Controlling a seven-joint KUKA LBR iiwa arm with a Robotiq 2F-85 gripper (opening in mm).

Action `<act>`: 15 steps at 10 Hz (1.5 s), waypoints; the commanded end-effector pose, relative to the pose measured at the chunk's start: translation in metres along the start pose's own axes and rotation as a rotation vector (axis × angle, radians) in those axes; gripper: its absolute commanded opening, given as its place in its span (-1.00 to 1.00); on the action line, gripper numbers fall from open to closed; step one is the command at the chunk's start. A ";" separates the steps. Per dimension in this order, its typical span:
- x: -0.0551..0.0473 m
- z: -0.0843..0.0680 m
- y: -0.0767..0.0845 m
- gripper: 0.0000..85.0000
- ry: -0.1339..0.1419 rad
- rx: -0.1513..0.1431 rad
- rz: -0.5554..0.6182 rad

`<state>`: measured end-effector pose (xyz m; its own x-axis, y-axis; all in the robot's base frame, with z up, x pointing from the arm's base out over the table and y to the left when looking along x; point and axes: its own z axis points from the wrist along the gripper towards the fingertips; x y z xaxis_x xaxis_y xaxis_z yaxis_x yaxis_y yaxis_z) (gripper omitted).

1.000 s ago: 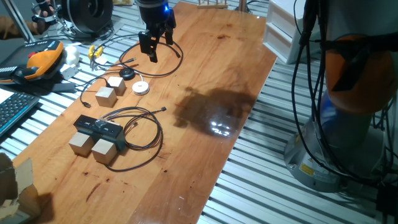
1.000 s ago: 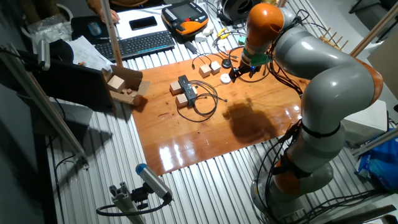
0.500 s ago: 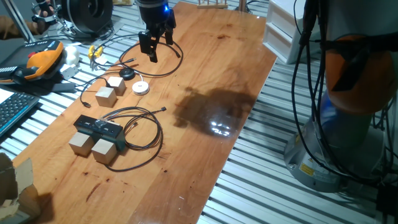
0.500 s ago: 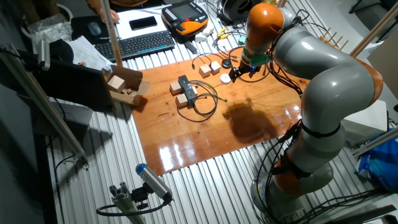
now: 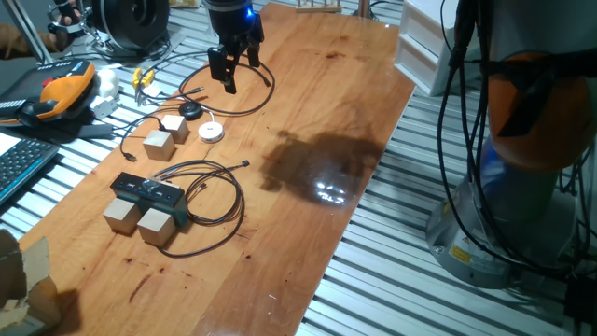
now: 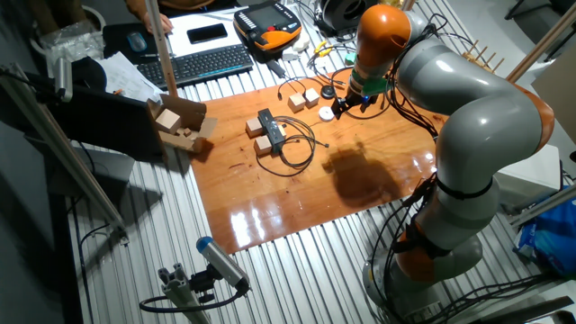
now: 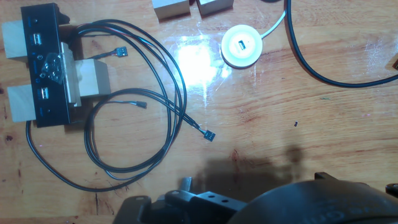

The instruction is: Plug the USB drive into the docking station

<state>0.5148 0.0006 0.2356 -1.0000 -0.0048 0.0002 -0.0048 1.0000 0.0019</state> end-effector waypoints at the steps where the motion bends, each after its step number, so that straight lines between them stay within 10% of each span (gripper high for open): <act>1: 0.000 0.000 0.000 -1.00 0.181 -0.012 -0.297; 15: 0.000 0.000 0.000 -1.00 0.183 -0.014 -0.320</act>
<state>0.5150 0.0007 0.2357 -0.9313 -0.3190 0.1759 -0.3162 0.9477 0.0446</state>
